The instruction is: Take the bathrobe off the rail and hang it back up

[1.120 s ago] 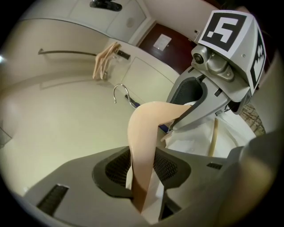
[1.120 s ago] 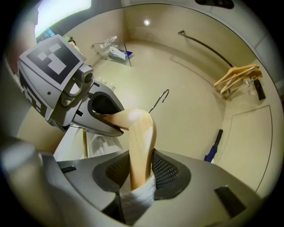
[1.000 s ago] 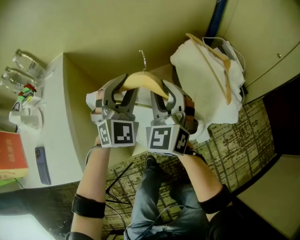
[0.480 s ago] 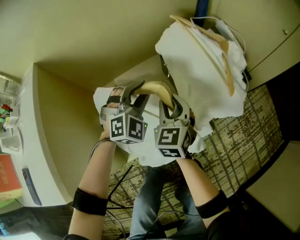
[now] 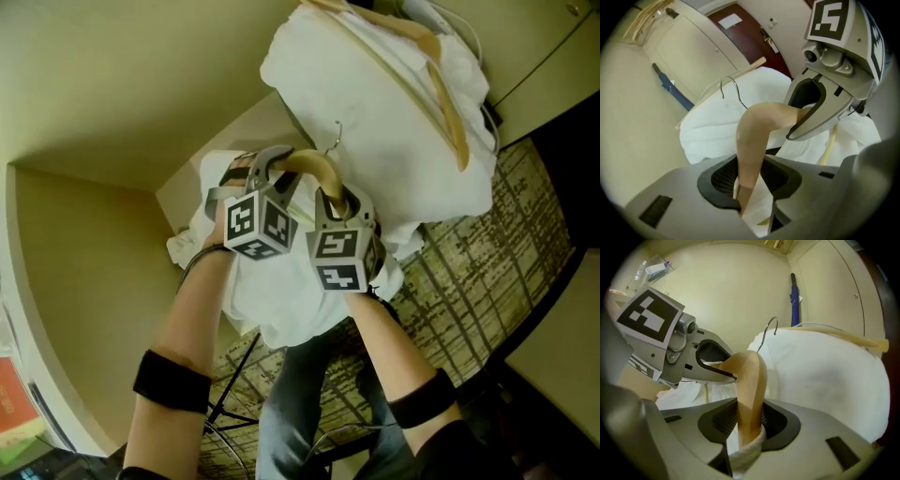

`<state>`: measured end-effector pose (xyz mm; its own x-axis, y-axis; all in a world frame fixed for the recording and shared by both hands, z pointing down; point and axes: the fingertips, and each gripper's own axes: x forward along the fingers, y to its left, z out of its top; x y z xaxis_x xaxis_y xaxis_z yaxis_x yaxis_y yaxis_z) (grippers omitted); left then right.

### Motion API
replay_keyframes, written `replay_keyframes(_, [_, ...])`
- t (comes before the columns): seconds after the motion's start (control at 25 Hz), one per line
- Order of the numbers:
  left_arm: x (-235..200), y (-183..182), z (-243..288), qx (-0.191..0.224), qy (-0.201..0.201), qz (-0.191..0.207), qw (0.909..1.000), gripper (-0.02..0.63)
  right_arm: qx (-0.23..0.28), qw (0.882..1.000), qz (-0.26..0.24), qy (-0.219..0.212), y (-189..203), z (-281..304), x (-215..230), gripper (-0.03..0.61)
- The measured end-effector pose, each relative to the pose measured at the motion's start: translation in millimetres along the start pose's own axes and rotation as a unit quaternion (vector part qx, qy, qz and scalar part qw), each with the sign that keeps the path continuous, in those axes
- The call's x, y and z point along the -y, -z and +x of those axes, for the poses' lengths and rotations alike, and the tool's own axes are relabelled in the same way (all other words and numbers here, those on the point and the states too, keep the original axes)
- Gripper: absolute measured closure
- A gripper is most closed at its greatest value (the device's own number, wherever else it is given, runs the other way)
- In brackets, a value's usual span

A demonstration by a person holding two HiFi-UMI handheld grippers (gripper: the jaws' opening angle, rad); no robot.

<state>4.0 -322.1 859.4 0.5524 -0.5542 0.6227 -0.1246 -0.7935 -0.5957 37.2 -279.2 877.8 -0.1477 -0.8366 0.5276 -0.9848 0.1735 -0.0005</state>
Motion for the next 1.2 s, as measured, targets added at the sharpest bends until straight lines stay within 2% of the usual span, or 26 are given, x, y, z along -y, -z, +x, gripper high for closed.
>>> replay_keyframes(0.28, [12,5,39,-0.005,0.028,-0.012,0.9995,0.465,-0.036,0.999,0.036,0.013,19,16,18,0.425])
replay_keyframes(0.44, [11,12,44,-0.016,0.029,-0.034,0.9989,0.422,-0.044,0.997,0.059,0.014,19,12,21,0.398])
replay_keyframes(0.52, [14,15,45,-0.016,0.035,-0.032,0.9988,0.417,-0.043,0.997,0.065,0.017,19,6,23,0.387])
replay_keyframes(0.8, [15,13,28,-0.019,0.035,-0.03,0.9988,0.407,-0.054,0.997,0.05,0.024,22,-14,30,0.376])
replay_keyframes(0.96, [4,-2,-3,-0.024,0.028,-0.039,0.9986,0.407,-0.066,0.997,0.028,0.027,11,-38,37,0.377])
replay_keyframes(1.04, [-5,-19,-30,-0.022,0.02,-0.057,0.998,0.407,-0.068,0.997,0.025,0.017,-4,-57,39,0.379])
replay_keyframes(1.12, [-19,-41,-65,-0.018,-0.002,-0.092,0.9956,0.41,-0.058,0.998,0.019,0.003,-30,-79,40,0.379])
replay_keyframes(1.16, [-29,-54,-86,-0.015,-0.019,-0.118,0.9928,0.437,-0.05,0.999,0.013,-0.004,-46,-91,40,0.382])
replay_keyframes(1.2, [-40,-68,-109,-0.01,-0.039,-0.146,0.9885,0.464,-0.042,0.999,0.006,-0.01,-64,-105,41,0.412])
